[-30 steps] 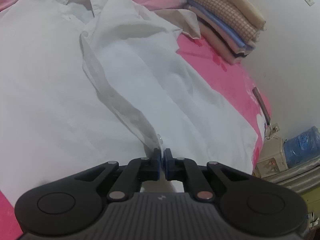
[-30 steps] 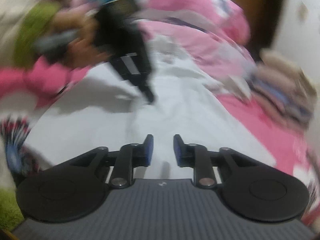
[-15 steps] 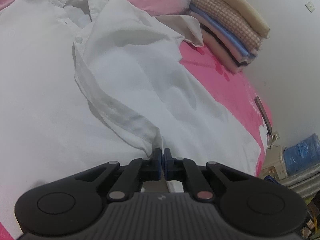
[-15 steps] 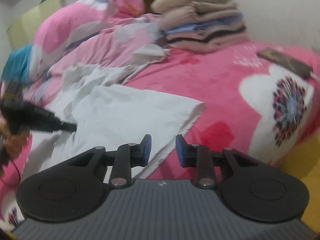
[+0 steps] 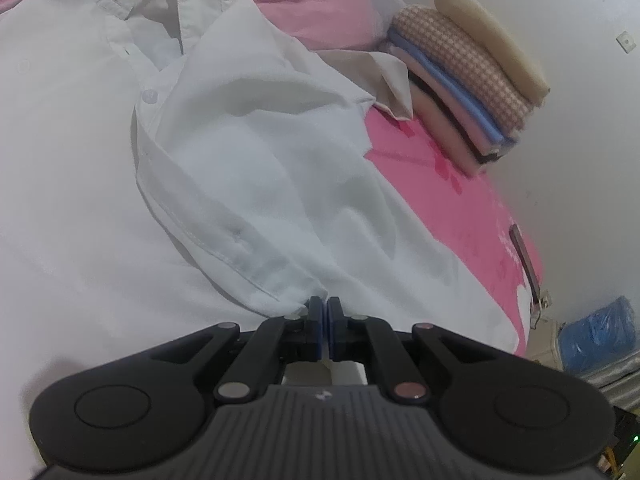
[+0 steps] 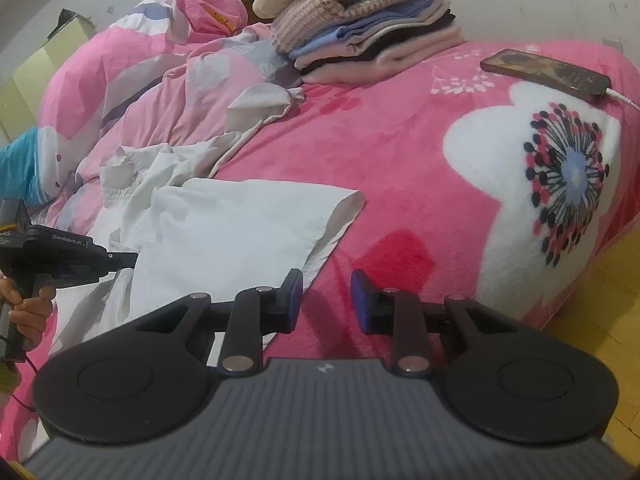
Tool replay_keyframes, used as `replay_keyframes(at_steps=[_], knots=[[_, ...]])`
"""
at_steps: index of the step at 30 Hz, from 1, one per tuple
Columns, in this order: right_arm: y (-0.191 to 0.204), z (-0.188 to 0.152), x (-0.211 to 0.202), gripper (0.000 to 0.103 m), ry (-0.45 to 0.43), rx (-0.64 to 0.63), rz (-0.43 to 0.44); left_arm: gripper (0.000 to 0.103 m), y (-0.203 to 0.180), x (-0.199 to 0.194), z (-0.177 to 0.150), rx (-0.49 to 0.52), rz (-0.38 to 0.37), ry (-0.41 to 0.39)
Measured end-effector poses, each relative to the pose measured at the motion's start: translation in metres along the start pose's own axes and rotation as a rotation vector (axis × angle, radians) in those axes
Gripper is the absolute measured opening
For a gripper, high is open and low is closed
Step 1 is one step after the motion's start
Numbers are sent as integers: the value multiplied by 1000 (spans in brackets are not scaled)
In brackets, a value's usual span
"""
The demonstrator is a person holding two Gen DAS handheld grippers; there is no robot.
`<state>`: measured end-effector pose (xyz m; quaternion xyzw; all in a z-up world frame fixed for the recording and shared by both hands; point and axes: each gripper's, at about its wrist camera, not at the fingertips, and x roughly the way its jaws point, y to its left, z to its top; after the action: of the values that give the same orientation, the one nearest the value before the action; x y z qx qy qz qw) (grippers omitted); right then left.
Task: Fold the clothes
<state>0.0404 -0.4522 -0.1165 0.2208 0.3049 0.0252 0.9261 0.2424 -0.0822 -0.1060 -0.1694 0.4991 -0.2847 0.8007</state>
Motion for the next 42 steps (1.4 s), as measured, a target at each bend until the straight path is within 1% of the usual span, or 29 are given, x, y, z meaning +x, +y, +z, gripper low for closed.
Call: replay_keyframes(at_steps=[3,9,10,12,17,19,22,27,30,33,42], knots=[[-2,1,0,26,-4,14,6,3,1,1,1,-5,-4,-4],[-12,7,-5,26,-19,112,74,4,1,-1,0,-5,-12,-4],[-14,8,-6,26,-21,128,85,8,1,-1,-1,-6,-16,-2],[-17,10,-8,26,-26,161,108,11,1,-3,-2,-11,-26,0],[-25,15,-9,26,-32,251,174,24,-3,-6,-5,-11,-46,8],[-28,18,-6,27,-27,295,206,27,-5,-7,-7,-9,-52,11],[-34,22,3,29,-7,368,235,30,-6,-8,-9,-9,-62,14],[-49,24,22,30,34,507,309,30,-7,-9,-12,-6,-71,13],[-53,24,31,31,61,548,318,30,-5,-9,-13,-7,-76,13],[-54,22,35,30,81,564,294,30,-3,-9,-12,-10,-84,16],[-54,29,45,31,77,579,277,30,0,-7,-12,-19,-101,15]])
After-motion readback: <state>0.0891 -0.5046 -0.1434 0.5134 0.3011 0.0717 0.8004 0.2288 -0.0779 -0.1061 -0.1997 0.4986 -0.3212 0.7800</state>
